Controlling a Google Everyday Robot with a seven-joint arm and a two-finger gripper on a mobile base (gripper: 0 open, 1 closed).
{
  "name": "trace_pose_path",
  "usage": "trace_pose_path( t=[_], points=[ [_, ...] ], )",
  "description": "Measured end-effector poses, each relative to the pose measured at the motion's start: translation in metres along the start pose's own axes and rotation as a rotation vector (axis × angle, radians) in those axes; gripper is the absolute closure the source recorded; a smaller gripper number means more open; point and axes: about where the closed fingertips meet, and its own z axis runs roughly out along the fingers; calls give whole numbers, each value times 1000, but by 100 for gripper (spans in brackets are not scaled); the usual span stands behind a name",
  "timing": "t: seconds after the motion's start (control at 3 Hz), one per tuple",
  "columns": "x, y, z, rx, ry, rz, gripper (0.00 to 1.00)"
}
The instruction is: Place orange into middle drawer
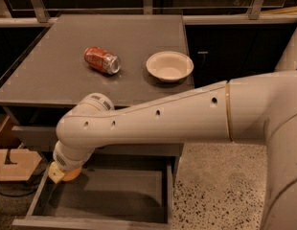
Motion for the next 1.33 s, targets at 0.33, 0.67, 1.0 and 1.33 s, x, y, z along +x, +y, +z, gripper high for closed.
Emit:
trace_pose_path(
  t=[0.33,0.67,1.0,1.33],
  points=[
    [2,-9,17,18,-44,29,100],
    [3,-8,19,17,-42,36,100],
    [15,-8,42,8,-22,100,100],
    [30,-17,65,12,1,151,100]
  ],
)
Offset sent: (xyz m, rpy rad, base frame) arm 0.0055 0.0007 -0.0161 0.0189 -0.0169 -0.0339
